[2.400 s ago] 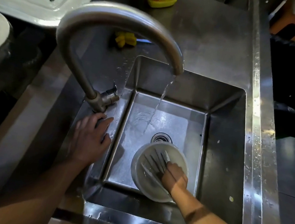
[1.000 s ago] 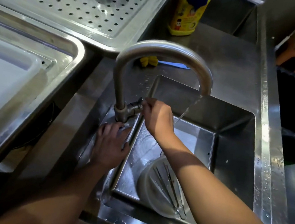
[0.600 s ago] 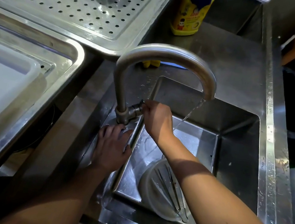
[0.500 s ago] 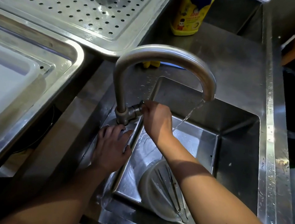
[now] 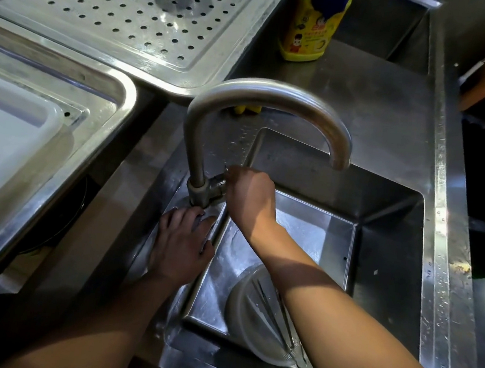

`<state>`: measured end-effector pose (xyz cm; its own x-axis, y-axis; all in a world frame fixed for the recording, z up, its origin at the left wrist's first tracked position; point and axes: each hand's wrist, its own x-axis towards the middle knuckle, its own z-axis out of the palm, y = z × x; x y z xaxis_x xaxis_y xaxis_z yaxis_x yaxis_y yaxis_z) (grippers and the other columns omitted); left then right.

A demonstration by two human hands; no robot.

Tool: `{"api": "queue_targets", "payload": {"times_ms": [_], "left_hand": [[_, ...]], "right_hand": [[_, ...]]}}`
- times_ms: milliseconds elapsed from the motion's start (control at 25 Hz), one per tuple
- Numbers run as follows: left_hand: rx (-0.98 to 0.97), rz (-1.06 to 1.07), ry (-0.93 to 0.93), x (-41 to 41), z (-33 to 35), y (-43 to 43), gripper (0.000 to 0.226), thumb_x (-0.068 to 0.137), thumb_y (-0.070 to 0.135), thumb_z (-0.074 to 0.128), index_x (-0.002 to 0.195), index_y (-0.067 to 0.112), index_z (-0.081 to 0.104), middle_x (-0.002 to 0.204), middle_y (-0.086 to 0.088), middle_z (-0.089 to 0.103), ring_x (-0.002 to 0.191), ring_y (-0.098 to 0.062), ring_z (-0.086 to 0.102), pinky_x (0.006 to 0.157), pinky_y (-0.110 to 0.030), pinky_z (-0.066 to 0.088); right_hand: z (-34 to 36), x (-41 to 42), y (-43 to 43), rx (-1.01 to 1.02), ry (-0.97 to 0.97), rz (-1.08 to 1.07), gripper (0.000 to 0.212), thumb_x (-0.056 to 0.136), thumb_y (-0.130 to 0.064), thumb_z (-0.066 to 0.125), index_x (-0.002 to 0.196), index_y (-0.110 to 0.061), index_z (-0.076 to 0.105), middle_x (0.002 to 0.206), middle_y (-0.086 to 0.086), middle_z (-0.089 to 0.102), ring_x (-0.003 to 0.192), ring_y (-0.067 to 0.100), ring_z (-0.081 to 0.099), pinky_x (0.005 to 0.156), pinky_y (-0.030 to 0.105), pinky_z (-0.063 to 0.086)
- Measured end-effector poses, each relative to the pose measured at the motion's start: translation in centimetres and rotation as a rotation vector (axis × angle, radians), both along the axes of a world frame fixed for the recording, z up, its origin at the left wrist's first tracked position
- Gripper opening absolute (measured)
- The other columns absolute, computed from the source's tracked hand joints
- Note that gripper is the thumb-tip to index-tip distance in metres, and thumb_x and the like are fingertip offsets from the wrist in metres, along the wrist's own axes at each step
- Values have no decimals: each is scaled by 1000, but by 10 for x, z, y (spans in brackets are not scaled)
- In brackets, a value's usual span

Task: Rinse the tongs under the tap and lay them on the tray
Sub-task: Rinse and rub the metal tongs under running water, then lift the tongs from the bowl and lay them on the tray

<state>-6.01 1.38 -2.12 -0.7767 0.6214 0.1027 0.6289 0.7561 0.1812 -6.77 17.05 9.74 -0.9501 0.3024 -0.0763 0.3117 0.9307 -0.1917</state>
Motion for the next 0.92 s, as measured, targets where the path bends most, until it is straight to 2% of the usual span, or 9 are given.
{"api": "queue_targets", "payload": {"times_ms": [240, 360, 520, 640, 760, 840, 920], "left_hand": [[-20, 3, -16, 0, 0, -1, 47, 74, 35, 59, 120, 27, 61, 128, -5, 55, 118, -28, 45, 101, -48, 34], [-18, 1, -28, -1, 1, -1, 47, 73, 35, 57, 120, 26, 61, 127, -6, 56, 118, -28, 47, 101, -48, 34], [-23, -3, -47, 0, 3, -1, 50, 72, 35, 56, 121, 26, 61, 125, -7, 57, 117, -29, 48, 100, -48, 35], [-5, 5, -61, 0, 5, 0, 50, 72, 33, 56, 122, 26, 61, 127, -8, 57, 119, -30, 48, 100, -48, 34], [2, -9, -57, 1, 5, 0, 49, 74, 34, 57, 122, 27, 61, 128, -8, 57, 118, -30, 48, 98, -48, 35], [6, -12, -45, 1, 4, -2, 49, 74, 36, 55, 121, 25, 62, 127, -9, 57, 116, -31, 48, 96, -48, 35], [-3, -5, -48, 1, 4, -2, 50, 74, 36, 53, 121, 25, 63, 127, -9, 57, 116, -31, 49, 95, -49, 35]], "right_hand": [[-6, 1, 3, -69, 43, -6, 25, 88, -9, 52, 101, -18, 71, 98, 11, 76, 91, 35, 69, 62, 28, 34], [-11, 2, 4, -91, 58, -7, 26, 90, -8, 52, 105, -17, 70, 100, 10, 76, 92, 35, 69, 63, 29, 38], [-17, 19, 7, -339, 163, -88, 24, 97, -20, 50, 114, -17, 68, 103, 13, 75, 96, 36, 67, 68, 31, 44], [-26, 45, 12, -367, 116, -155, 29, 96, -34, 54, 119, -23, 67, 108, 10, 74, 99, 36, 67, 74, 36, 51], [-39, 80, 27, -423, 52, -276, 31, 93, -36, 59, 120, -24, 68, 114, 6, 74, 106, 32, 66, 86, 38, 54], [-46, 109, 39, -454, -10, -324, 33, 93, -36, 61, 122, -22, 68, 115, 1, 74, 108, 26, 65, 90, 35, 52], [-46, 140, 53, -469, -27, -379, 32, 92, -35, 63, 120, -22, 69, 114, -2, 73, 105, 19, 65, 89, 28, 48]]}}
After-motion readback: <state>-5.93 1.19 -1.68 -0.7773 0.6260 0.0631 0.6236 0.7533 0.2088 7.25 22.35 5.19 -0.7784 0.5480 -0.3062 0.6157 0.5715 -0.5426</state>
